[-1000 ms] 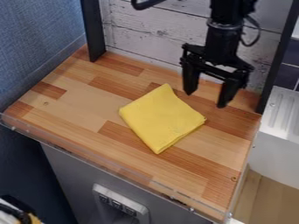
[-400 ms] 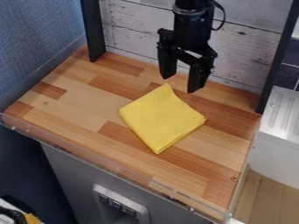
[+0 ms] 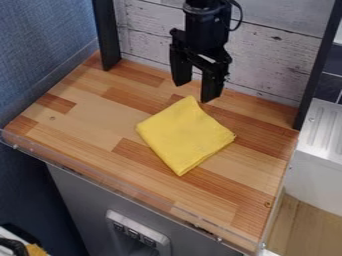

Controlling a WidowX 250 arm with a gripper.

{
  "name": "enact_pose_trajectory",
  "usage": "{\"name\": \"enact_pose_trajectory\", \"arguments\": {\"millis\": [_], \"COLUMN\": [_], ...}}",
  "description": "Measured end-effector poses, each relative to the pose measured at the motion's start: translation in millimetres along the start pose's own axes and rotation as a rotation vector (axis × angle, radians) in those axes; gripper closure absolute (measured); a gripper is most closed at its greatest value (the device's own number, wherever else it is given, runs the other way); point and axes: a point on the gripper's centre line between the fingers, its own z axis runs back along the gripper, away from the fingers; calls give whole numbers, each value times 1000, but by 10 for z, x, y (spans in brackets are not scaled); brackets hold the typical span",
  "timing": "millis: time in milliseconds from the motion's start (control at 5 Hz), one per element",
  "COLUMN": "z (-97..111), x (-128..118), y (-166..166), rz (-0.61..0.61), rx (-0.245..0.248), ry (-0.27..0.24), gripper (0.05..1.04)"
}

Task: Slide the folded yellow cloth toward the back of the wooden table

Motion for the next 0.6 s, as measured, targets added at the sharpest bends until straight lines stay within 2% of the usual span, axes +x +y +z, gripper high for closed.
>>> {"name": "enact_pose_trajectory", "arguments": {"millis": [200,600], "z": [-37,-153], "x": [-89,-207], "y": [22,25], "rz": [-18,-39], "rx": [-5,-3], "ry": [18,13], "gripper": [150,726]}}
